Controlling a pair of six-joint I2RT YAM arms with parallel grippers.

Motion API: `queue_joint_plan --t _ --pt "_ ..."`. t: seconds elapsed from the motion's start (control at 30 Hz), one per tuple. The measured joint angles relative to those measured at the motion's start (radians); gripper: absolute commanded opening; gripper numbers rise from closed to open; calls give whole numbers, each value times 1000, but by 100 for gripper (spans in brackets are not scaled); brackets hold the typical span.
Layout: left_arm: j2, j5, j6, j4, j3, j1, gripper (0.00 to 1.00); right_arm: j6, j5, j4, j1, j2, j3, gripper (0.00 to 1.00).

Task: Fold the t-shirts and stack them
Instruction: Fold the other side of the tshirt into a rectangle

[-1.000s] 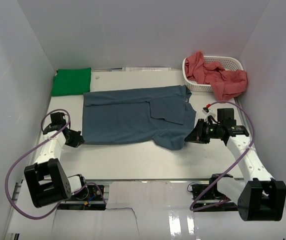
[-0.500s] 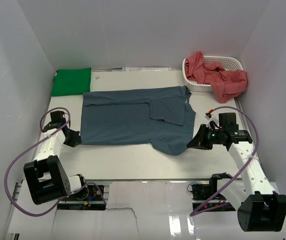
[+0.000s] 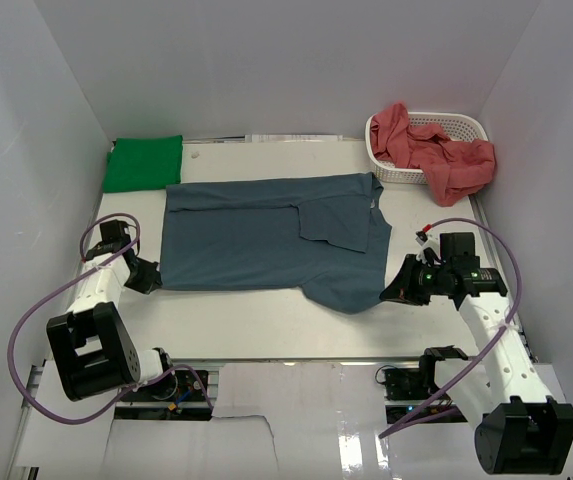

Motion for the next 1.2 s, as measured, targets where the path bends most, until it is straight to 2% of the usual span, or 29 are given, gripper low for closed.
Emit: queue_joint_plan --t 0.37,0.67,0.87,1.0,1.2 --pt "0 11 19 3 15 1 0 -33 24 25 0 -74 2 8" --pt "-8 11 30 3 21 1 0 -11 87 55 0 -263 -3 8" --pt "-8 11 37 3 21 1 0 25 56 77 0 -327 -113 8" --pt "-8 11 38 4 21 1 0 35 43 68 0 -336 -171 8" --pt "-8 11 43 4 21 1 0 38 100 45 0 -339 -156 8"
